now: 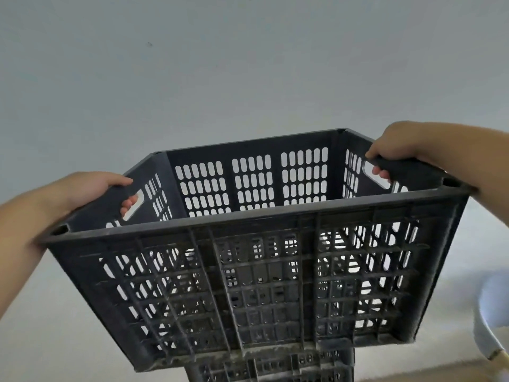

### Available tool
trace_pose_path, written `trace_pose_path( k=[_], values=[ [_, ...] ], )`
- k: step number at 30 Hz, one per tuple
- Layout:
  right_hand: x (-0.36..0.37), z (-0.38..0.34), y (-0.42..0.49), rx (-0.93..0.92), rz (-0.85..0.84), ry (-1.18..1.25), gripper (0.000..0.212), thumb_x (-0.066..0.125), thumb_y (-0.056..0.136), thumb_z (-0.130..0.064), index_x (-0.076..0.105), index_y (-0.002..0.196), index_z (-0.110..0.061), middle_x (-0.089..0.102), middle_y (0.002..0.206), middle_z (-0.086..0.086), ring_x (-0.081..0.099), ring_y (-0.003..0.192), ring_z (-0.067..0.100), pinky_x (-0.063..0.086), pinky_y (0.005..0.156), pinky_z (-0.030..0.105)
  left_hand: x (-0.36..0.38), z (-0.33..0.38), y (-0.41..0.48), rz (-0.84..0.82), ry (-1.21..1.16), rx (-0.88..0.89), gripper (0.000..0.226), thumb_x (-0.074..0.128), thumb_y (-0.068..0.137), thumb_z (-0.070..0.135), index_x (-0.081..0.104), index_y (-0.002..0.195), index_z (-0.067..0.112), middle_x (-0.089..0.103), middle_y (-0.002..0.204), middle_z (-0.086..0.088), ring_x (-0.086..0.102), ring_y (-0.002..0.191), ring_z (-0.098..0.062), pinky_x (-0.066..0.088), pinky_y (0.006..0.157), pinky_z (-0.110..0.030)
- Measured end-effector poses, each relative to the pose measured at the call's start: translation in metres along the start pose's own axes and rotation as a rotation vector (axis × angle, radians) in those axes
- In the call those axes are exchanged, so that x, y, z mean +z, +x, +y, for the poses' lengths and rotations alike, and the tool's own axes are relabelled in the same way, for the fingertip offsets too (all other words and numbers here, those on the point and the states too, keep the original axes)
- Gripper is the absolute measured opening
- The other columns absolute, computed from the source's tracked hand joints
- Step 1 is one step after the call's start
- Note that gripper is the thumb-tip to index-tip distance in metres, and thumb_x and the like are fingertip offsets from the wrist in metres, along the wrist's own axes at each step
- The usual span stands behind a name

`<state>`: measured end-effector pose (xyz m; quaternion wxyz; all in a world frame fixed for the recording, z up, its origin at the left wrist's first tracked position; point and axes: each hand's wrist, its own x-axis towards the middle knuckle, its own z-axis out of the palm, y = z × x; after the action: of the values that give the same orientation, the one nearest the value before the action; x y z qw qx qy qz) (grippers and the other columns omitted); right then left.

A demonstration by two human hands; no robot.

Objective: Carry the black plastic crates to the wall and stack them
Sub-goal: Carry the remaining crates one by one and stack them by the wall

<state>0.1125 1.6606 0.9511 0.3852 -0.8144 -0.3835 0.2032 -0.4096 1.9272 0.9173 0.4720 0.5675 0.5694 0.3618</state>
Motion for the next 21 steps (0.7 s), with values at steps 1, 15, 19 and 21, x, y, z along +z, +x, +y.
trace_pose_path(
  k=[1, 15, 19, 21],
  values=[
    [0.002, -0.002, 0.011, -0.006, 0.003, -0.002, 0.013, 0.05, 0.1, -0.007, 0.054, 0.096, 0.005, 0.065, 0.058, 0.019, 0.057, 0.041, 0.025, 0.052, 0.056, 0.037, 0.004, 0.003, 0.004, -0.029, 0.012, 0.018, 0.071, 0.083, 0.072, 0.038, 0.065, 0.128, -0.002, 0.073, 0.107, -0.02, 0.072, 0.083, -0.033, 0.059, 0.079, -0.05],
    [0.049, -0.035, 0.129, -0.046, -0.027, -0.092, 0.013, 0.053, 0.098, -0.005, 0.058, 0.09, 0.004, 0.065, 0.072, 0.021, 0.059, 0.038, 0.024, 0.051, 0.044, 0.03, 0.049, 0.018, 0.067, -0.031, 0.072, -0.034, 0.037, 0.056, 0.1, 0.029, 0.066, 0.097, -0.006, 0.065, 0.072, -0.013, 0.059, 0.052, -0.023, 0.054, 0.051, -0.033],
    [0.071, -0.035, 0.152, 0.025, -0.064, -0.064, 0.016, 0.048, 0.102, -0.007, 0.055, 0.098, 0.007, 0.063, 0.074, 0.024, 0.055, 0.048, 0.026, 0.049, 0.061, 0.038, 0.064, 0.015, 0.084, -0.046, 0.043, -0.046, 0.034, 0.051, 0.104, 0.024, 0.062, 0.093, -0.006, 0.062, 0.061, -0.013, 0.058, 0.043, -0.02, 0.052, 0.042, -0.027],
    [0.076, -0.035, 0.162, 0.054, -0.073, -0.034, 0.016, 0.049, 0.103, -0.007, 0.055, 0.098, 0.007, 0.062, 0.072, 0.023, 0.054, 0.042, 0.025, 0.048, 0.056, 0.036, 0.071, 0.013, 0.093, -0.048, 0.016, -0.05, 0.032, 0.05, 0.105, 0.021, 0.061, 0.092, -0.007, 0.062, 0.06, -0.013, 0.057, 0.04, -0.018, 0.051, 0.039, -0.025]
  ],
)
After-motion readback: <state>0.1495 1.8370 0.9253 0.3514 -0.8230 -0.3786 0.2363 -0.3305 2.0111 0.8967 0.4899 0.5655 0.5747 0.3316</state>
